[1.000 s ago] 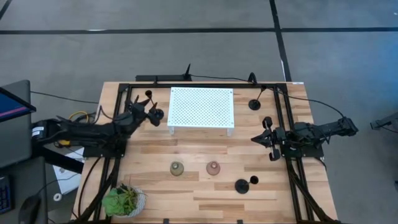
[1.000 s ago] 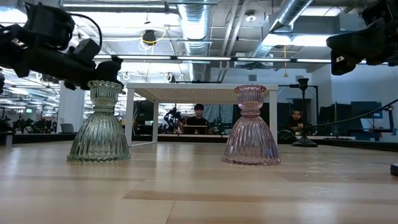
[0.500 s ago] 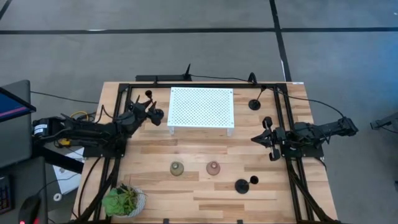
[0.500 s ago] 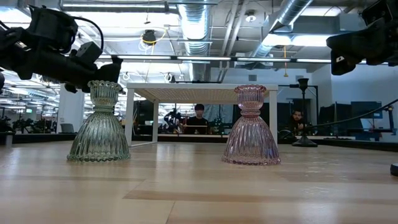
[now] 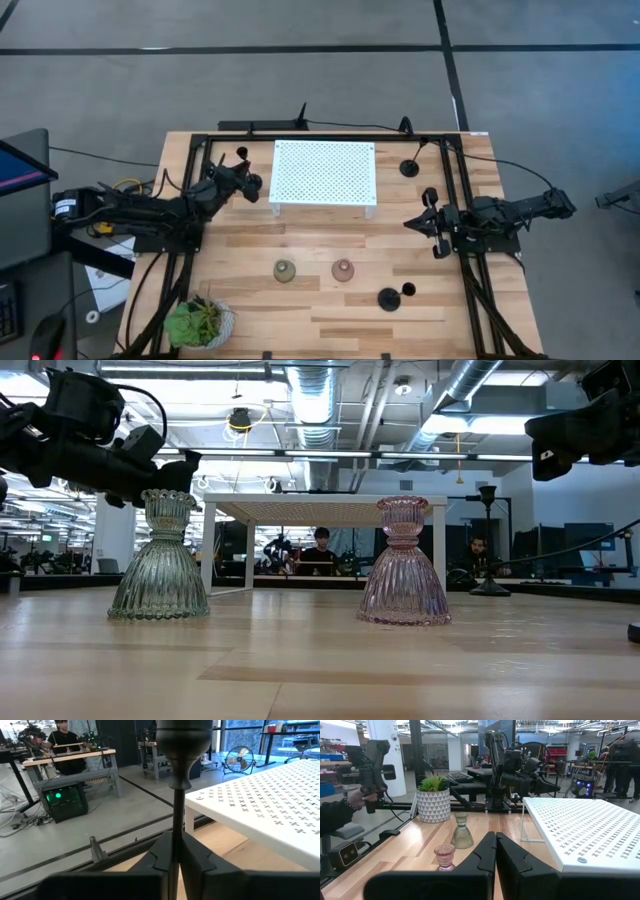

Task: Pick & Place candle stick holders
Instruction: Put the top left black candle holder on the shelf

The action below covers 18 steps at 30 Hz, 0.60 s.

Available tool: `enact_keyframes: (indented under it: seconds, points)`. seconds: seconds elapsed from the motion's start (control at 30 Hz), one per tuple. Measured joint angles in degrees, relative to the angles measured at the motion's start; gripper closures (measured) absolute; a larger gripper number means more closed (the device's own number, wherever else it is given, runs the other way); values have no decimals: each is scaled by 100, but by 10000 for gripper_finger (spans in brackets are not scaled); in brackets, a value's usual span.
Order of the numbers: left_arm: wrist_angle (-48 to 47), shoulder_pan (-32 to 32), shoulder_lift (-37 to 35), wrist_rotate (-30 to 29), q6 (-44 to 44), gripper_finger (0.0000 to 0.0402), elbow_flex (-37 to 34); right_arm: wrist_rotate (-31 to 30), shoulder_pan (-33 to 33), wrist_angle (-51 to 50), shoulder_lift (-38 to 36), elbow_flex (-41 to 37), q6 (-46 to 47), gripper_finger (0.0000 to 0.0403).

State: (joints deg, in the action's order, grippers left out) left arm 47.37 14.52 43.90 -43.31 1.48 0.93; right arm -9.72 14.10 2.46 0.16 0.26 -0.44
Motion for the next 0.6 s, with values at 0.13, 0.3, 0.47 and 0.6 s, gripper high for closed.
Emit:
enact_keyframes:
  seconds: [0.13,0.3,0.47,0.6]
  points:
    - [-52,-2,2,4,146,382,112,0,-1,0,0,0,-1,401]
    - [-74,-3,2,-27,832,388,594,0,-1,0,-2,0,-1,401]
    - [-638,-3,2,-831,1719,387,1332,0,-2,0,-2,0,-1,401]
    - [-662,-2,2,-757,2096,387,1878,0,-2,0,-1,0,-3,401]
